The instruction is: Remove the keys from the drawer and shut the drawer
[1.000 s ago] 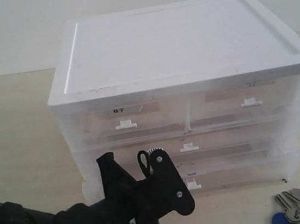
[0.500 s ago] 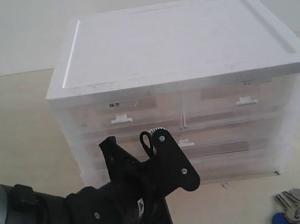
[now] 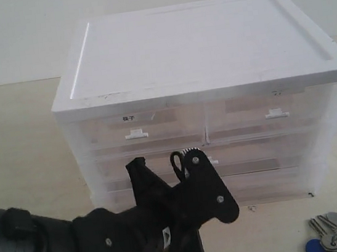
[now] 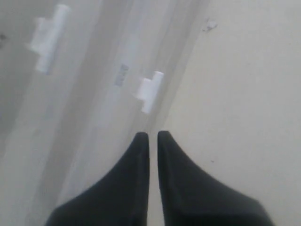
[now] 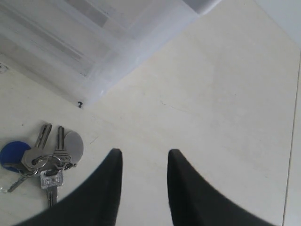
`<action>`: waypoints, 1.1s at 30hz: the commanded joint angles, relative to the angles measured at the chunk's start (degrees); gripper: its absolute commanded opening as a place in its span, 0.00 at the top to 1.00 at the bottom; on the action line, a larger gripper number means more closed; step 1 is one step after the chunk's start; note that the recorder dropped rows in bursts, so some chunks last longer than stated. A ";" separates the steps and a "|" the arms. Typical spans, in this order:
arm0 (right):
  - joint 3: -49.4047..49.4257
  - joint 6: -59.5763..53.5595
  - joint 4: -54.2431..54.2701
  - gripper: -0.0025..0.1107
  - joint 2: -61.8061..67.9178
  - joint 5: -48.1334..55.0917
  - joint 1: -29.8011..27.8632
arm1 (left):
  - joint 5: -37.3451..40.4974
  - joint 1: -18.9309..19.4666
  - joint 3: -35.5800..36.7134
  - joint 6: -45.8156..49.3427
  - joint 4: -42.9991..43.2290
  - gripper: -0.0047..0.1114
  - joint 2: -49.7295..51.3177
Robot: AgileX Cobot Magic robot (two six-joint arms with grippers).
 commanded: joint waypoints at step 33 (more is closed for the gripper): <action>-2.91 -0.33 -2.72 0.98 -10.90 0.35 0.10 | -11.22 -13.02 -14.59 -2.84 0.27 0.92 3.29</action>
